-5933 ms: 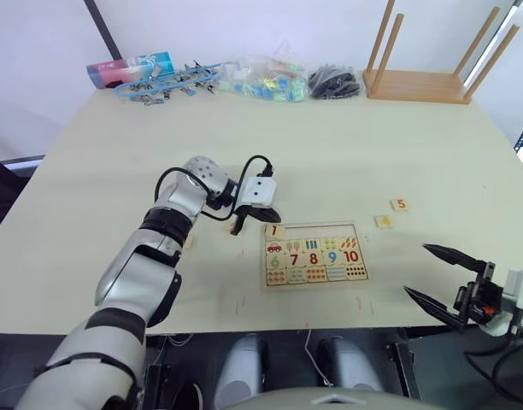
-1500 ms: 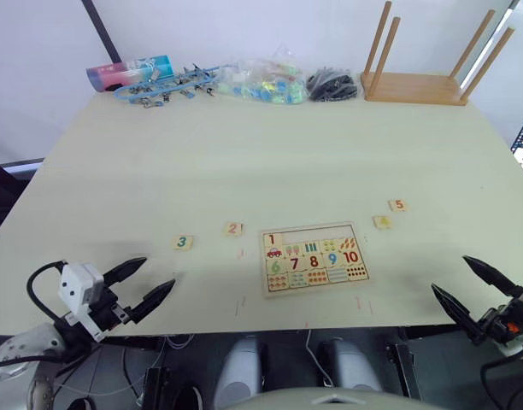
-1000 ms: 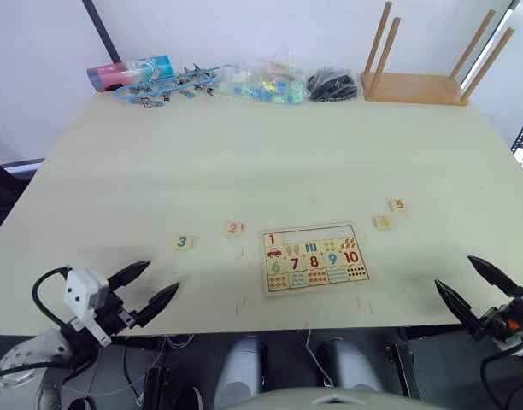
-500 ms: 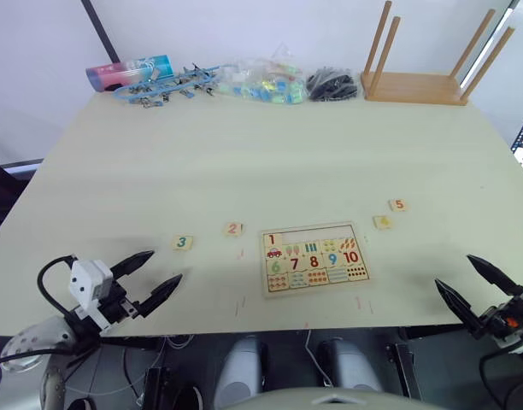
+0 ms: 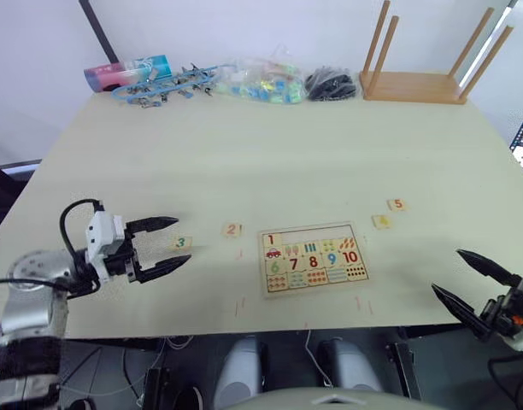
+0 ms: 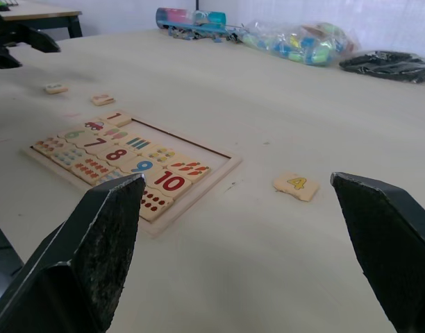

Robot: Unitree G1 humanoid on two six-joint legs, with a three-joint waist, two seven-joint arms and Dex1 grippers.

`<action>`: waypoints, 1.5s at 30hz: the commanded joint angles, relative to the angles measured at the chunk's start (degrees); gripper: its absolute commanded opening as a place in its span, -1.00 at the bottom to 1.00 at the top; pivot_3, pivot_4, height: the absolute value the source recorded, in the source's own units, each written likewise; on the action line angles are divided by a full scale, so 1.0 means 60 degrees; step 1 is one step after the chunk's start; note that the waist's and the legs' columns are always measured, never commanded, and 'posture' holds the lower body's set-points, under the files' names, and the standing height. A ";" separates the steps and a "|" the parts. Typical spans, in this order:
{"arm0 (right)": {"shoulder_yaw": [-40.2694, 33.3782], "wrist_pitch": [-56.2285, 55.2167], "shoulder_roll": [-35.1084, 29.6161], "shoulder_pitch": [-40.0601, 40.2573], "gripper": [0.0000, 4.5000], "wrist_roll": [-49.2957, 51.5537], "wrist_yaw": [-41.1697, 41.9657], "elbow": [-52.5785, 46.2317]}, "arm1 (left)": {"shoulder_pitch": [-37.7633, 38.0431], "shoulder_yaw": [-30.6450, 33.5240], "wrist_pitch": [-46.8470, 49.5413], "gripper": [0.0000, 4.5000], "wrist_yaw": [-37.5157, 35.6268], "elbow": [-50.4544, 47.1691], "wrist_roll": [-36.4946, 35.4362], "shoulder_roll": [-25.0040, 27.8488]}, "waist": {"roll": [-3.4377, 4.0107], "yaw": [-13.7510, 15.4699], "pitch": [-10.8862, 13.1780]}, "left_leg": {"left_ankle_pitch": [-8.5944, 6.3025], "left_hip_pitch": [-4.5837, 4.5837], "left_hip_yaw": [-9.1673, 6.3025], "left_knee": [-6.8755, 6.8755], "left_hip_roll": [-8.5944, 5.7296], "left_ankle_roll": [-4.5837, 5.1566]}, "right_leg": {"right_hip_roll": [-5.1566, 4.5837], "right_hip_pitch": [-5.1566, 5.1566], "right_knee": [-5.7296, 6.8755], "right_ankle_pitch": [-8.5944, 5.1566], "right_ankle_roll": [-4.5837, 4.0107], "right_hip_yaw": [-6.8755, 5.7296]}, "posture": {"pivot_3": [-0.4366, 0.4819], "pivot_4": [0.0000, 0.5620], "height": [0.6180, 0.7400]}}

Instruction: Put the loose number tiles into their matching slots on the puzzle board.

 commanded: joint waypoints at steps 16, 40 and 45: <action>0.0122 0.0028 -0.0365 -0.0287 1.00 0.0118 0.1569 -0.0037 | -0.6294 -0.7017 -0.2581 0.98 -0.1039 0.5002 -0.0437 0.0616 | -0.0013 0.0008 0.0011 | 0.0001 -0.0017 -0.0003 0.0016 -0.0022 0.0004 | 0.0005 0.0013 0.0000 0.0024 0.0045 -0.0001 | -0.05 -0.47 0.95; -0.0037 -0.0078 -0.0285 -0.0236 1.00 0.0040 0.0957 -0.0723 | -0.7714 -0.8689 -0.3728 0.98 -0.1039 0.7803 0.0402 -0.0999 | -0.0029 0.0012 0.0021 | 0.0000 -0.0028 -0.0032 0.0026 -0.0022 0.0005 | 0.0004 0.0009 -0.0001 0.0025 0.0046 0.0001 | -0.05 -0.47 0.95; -0.0052 -0.0097 -0.0299 -0.0249 1.00 0.0026 0.0934 -0.0714 | -0.7725 -0.8748 -0.3748 0.98 -0.1039 0.8008 0.0614 -0.0965 | -0.0029 0.0012 0.0021 | 0.0001 -0.0026 -0.0036 0.0026 -0.0022 0.0005 | 0.0004 0.0009 -0.0001 0.0025 0.0046 0.0000 | -0.05 -0.47 0.95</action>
